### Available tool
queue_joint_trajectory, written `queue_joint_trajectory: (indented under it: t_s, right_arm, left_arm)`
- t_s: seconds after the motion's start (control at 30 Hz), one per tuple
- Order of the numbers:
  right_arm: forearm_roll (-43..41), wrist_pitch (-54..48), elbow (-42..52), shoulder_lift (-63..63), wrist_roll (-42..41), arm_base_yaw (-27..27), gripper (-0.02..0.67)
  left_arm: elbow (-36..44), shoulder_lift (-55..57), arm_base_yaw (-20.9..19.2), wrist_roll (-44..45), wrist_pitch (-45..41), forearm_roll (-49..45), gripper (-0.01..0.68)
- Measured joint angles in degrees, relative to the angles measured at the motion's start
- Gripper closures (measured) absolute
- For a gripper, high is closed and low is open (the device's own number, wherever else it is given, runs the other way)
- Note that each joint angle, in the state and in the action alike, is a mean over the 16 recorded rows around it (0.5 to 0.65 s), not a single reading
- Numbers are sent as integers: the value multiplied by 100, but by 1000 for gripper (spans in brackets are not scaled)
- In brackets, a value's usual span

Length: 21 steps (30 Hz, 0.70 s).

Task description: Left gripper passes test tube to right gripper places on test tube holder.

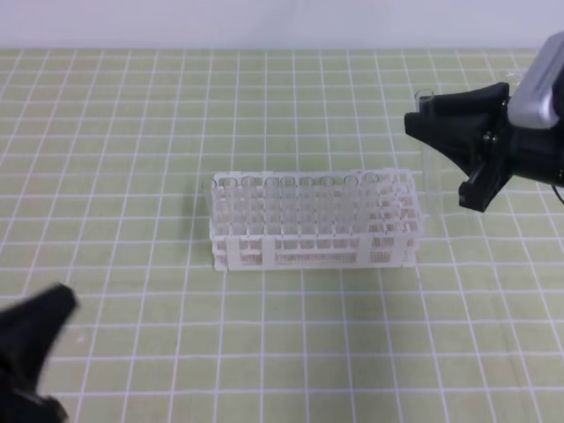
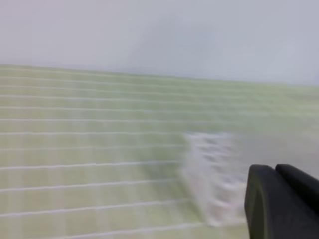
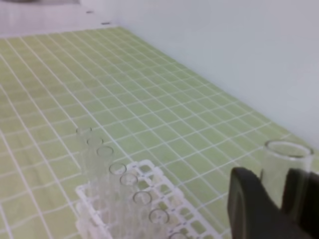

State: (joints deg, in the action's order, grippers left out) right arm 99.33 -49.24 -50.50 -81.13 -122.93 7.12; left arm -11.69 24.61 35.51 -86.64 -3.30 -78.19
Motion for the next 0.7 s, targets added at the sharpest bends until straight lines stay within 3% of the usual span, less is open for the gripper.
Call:
queue_joint_trajectory:
  t_s: [0.23,0.37,0.5,0.7]
  right_arm:
    - [3,152,-152,73,-437,172,544]
    - [5,114,-276,114,-527,275,544]
    - [6,179,-382,139,-476,369,544]
    - [9,594,-470,162,-299,547,544]
  left_arm:
    - [0,-34,-1708,1,-99,1,675]
    - [4,-156,-2366,1,-145,4,675]
    - [51,-430,-2702,1,-159,-13,675]
    - [293,-1204,-2808,5,-72,-71,675]
